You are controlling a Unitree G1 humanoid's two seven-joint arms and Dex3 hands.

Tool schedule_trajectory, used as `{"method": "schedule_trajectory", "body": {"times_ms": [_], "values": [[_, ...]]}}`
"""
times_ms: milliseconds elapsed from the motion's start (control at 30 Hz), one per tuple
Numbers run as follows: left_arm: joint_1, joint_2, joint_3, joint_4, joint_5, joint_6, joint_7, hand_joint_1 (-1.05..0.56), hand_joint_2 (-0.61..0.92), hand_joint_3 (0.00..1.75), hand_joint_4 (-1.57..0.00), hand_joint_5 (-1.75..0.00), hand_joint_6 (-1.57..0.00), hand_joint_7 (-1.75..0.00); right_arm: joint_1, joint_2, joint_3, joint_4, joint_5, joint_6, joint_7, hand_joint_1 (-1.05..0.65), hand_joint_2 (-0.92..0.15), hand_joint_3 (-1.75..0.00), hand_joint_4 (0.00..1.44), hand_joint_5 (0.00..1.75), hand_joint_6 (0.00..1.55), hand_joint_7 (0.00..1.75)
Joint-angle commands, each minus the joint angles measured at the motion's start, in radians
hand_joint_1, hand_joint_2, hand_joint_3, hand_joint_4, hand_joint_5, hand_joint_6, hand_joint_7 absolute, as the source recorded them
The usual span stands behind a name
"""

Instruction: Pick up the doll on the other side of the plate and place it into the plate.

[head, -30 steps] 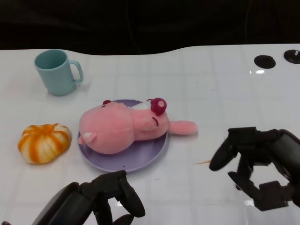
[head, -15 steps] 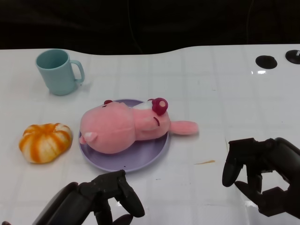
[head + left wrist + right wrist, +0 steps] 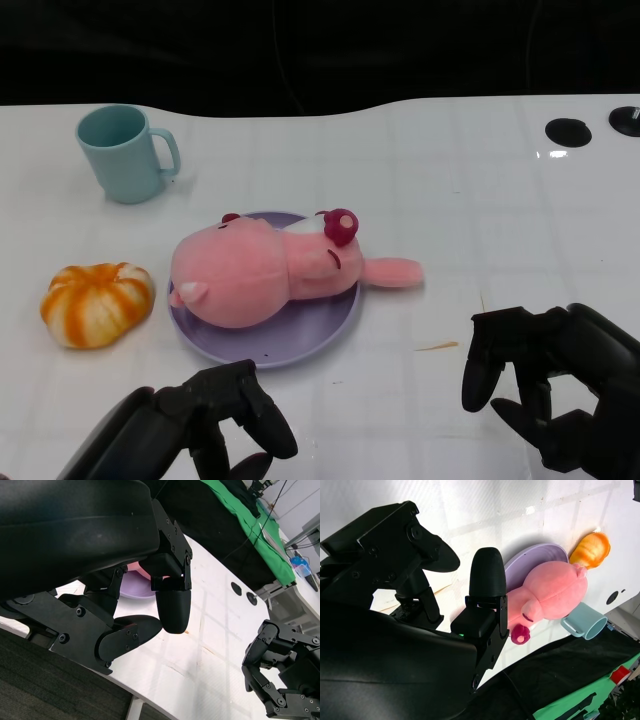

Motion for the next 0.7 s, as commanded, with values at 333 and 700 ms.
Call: {"method": "schedule_trajectory", "body": {"times_ms": [333,700], "values": [[0.002,0.004,0.007,0.002,-0.001,-0.004,0.001,-0.22,0.70,0.84,-0.65,-1.62,-0.61,-1.22,-0.016,-0.026,0.004,-0.001,-0.004,0.001,0.016,-0.02,-0.38,-1.24,0.87,1.75,0.79,1.32],[0.007,0.005,0.012,-0.002,-0.009,-0.010,-0.003,-0.22,0.73,0.78,-0.65,-1.64,-0.63,-1.17,-0.020,-0.039,0.010,-0.012,-0.016,0.018,0.030,-0.05,-0.40,-1.21,0.88,1.75,0.81,1.27]]}}
